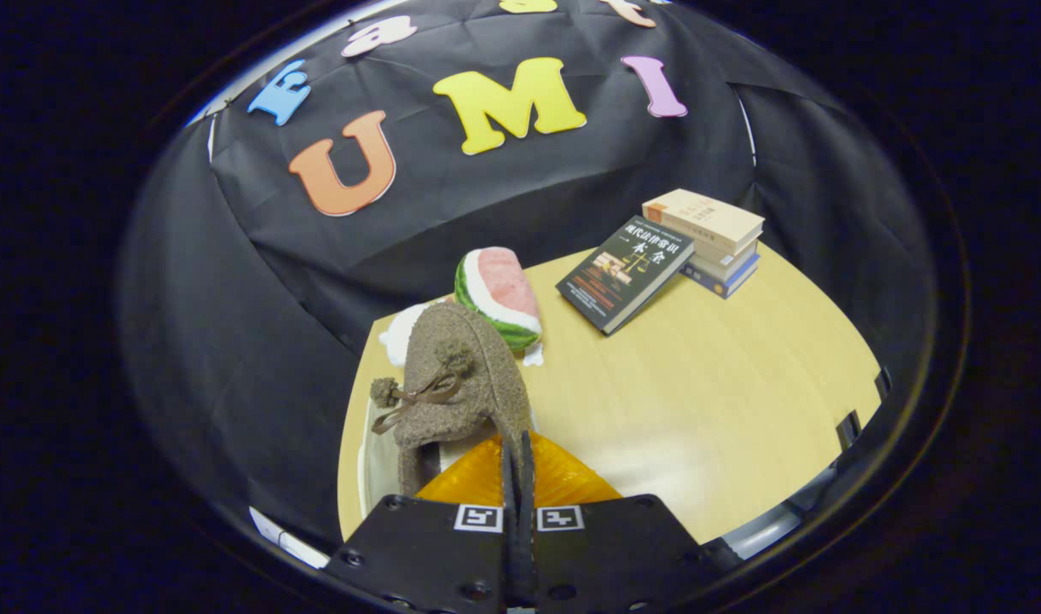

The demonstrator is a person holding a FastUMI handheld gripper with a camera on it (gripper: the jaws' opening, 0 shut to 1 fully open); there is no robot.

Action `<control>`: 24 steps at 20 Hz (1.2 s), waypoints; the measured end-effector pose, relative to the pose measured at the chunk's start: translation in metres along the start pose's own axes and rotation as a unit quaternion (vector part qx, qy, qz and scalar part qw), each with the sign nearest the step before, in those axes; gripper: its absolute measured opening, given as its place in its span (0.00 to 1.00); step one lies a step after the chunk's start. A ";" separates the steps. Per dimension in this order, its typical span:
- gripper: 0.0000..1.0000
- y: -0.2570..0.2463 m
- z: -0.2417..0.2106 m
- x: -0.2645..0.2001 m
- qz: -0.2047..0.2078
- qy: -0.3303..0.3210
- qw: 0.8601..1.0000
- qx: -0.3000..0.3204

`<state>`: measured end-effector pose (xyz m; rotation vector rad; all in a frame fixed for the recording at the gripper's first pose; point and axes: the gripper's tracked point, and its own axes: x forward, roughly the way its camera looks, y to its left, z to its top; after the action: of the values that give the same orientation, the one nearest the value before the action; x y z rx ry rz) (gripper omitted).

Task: Open the storage box then place both shoes into the box .Put the left shoe in first, then the right shoe, with the right side of both shoes facing outward in a uniform manner.

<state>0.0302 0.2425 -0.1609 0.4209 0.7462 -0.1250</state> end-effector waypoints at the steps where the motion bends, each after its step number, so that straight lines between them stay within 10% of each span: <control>1: 0.00 0.006 -0.005 0.006 -0.003 0.003 1.000 -0.001; 13: 0.02 0.010 -0.062 0.060 -0.089 0.002 0.993 -0.080; 19: 0.12 0.019 -0.053 0.053 -0.070 -0.022 0.993 -0.096; 24: 0.55 0.014 -0.015 0.007 -0.038 -0.090 0.985 -0.140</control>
<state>0.0298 0.2619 -0.1704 0.1108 0.5910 -0.1258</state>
